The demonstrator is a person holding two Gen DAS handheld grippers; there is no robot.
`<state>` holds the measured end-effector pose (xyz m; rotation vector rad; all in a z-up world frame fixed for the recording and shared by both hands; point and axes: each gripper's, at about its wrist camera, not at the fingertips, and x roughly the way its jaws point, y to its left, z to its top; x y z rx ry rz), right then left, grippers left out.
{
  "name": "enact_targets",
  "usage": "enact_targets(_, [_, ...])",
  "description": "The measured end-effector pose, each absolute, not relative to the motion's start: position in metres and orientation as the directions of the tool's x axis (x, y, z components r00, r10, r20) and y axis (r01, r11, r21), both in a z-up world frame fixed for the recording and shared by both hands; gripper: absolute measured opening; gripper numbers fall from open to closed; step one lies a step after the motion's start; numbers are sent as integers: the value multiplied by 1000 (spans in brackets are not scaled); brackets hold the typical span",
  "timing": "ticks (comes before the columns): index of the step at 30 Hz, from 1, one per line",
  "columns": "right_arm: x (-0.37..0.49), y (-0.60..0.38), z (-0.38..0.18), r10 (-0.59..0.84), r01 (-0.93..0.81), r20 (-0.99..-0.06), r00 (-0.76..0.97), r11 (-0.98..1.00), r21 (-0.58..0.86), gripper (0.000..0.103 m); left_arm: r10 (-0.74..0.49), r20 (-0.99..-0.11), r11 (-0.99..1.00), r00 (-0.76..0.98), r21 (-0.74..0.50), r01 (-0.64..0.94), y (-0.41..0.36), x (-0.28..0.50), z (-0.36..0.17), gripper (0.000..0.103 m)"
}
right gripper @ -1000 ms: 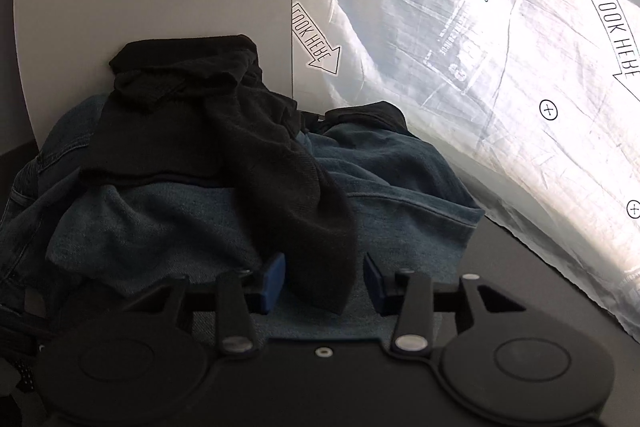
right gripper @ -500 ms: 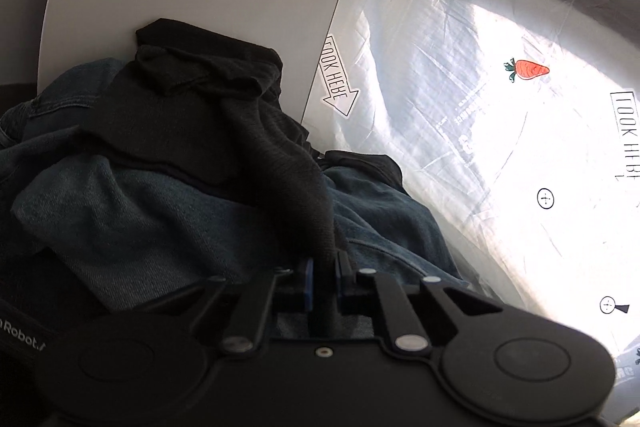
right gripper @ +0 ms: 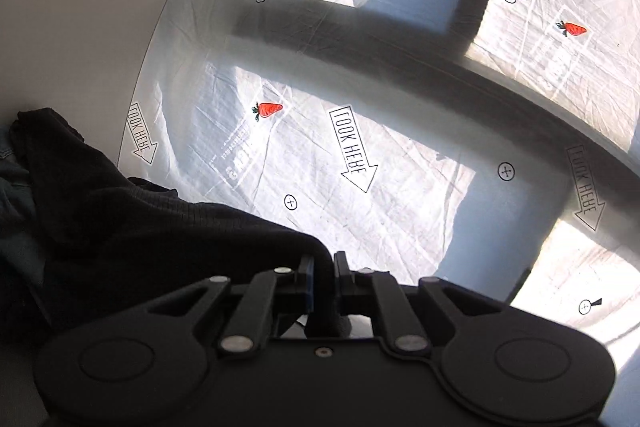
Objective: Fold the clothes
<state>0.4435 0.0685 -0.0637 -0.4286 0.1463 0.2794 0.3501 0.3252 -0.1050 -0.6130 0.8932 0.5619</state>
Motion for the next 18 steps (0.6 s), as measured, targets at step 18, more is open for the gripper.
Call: enact_targets(18, [399, -424, -119, -561, 436, -427, 709, 825, -359, 16, 109, -823, 777, 557, -279, -565, 89, 335, -114, 102])
